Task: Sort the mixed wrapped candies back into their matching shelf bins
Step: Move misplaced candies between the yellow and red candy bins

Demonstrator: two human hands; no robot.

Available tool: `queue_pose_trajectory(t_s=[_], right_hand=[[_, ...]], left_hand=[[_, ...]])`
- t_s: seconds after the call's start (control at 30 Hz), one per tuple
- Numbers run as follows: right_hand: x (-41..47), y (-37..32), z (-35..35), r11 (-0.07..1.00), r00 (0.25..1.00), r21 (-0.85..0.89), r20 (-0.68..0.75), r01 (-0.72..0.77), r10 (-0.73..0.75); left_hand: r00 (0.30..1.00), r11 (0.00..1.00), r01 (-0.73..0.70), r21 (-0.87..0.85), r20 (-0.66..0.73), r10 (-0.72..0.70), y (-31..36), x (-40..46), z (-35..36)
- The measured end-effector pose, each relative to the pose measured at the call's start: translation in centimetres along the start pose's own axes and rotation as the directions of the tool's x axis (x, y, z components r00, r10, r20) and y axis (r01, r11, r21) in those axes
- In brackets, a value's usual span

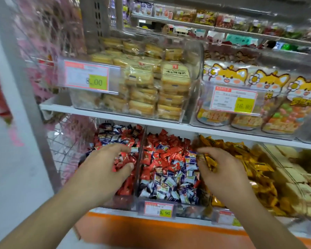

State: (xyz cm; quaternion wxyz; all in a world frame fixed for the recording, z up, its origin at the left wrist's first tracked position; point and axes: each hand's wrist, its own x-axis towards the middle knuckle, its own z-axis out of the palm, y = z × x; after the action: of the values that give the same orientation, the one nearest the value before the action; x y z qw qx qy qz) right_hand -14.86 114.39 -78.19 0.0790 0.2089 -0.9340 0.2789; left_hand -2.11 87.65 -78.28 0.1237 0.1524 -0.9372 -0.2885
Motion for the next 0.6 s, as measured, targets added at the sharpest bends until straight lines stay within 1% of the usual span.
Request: queue_pose_trajectory(t_s=[0.1, 0.17, 0.23, 0.3, 0.37, 0.4, 0.5, 0.6], right_hand=[[-0.1, -2.1, 1.4, 0.993, 0.992, 0.014, 0.041, 0.117, -0.118], [-0.2, -3.7, 2.5, 0.984, 0.981, 0.037, 0.077, 0.175, -0.177], [-0.5, -5.1, 3.7, 0.969, 0.96, 0.021, 0.135, 0.246, -0.246], [-0.7, -6.3, 5.0, 0.937, 0.921, -0.013, 0.189, 0.349, -0.34], [-0.7, -8.2, 6.1, 0.904, 0.879, -0.014, 0.241, 0.428, -0.412], [-0.6, -9.4, 6.7, 0.888, 0.854, -0.001, 0.274, 0.46, -0.442], [0.0, -13.4, 8.9, 0.844, 0.777, 0.039, 0.37, 0.535, -0.51], [1.6, -17.0, 12.4, 0.838, 0.718, 0.093, 0.471, 0.537, -0.513]], left_hand=[[0.998, 0.998, -0.002, 0.063, -0.066, 0.006, -4.2, 0.8, -2.5], [0.998, 0.994, 0.052, 0.094, -0.052, -0.047, -6.7, 0.9, -4.0], [0.992, 0.989, 0.116, 0.093, 0.028, -0.12, -9.3, 1.0, -4.8], [0.971, 0.983, 0.17, 0.065, 0.158, -0.178, -11.2, 0.8, -4.9], [0.926, 0.975, 0.222, 0.025, 0.307, -0.219, -12.5, 0.6, -4.9], [0.907, 0.97, 0.242, -0.006, 0.357, -0.224, -13.1, 0.7, -4.9], [0.878, 0.956, 0.268, -0.116, 0.439, -0.193, -14.6, 0.9, -5.5], [0.851, 0.936, 0.303, -0.178, 0.493, -0.181, -15.2, 1.0, -6.2]])
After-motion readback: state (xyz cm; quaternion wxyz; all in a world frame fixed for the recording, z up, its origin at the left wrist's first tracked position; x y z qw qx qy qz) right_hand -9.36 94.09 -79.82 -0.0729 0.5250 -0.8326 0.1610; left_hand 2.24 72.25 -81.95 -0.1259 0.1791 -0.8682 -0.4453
